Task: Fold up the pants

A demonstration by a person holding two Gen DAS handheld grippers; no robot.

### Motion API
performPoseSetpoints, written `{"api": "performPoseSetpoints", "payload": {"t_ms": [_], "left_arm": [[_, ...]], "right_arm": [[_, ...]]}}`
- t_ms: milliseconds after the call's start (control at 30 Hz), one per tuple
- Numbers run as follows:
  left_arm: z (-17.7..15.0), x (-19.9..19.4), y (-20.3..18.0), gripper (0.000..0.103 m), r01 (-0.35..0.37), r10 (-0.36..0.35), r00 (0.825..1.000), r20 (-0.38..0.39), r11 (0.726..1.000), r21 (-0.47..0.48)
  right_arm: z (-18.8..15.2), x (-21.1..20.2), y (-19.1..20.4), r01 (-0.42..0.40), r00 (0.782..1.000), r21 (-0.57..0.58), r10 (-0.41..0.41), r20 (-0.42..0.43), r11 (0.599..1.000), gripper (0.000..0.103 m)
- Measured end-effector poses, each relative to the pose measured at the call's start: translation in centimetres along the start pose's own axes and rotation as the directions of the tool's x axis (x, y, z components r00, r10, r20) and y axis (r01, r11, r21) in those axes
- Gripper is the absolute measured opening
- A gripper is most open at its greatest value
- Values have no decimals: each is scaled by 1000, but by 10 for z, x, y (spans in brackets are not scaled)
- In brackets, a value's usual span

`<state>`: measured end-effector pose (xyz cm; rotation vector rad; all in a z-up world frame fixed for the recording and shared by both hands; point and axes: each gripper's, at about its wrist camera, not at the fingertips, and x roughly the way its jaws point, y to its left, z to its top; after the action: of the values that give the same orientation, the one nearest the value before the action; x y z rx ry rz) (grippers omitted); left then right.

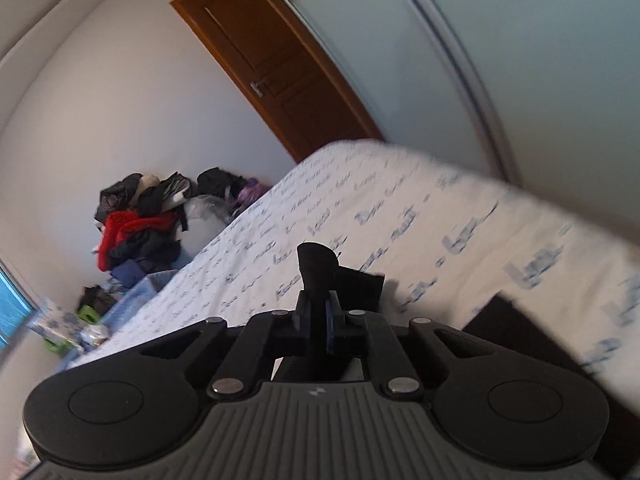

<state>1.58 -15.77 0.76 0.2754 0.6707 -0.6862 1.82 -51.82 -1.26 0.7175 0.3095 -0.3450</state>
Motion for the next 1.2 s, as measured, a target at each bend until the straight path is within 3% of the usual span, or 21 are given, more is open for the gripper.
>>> {"api": "performPoseSetpoints", "payload": {"t_ms": [233, 467, 1033, 1200], "left_arm": [[6, 9, -17, 60, 50, -49, 998, -33, 999, 15], [7, 15, -27, 60, 56, -54, 998, -37, 998, 35], [6, 20, -39, 61, 69, -66, 997, -51, 996, 57], [2, 35, -44, 60, 67, -60, 993, -105, 996, 58]], "right_arm": [[-14, -51, 7, 172, 984, -223, -159, 78, 959, 7], [-32, -60, -2, 293, 956, -322, -282, 82, 900, 7], [-51, -73, -31, 325, 942, -316, -336, 19, 892, 7], [-50, -66, -41, 325, 938, -279, -345, -24, 903, 8]]}}
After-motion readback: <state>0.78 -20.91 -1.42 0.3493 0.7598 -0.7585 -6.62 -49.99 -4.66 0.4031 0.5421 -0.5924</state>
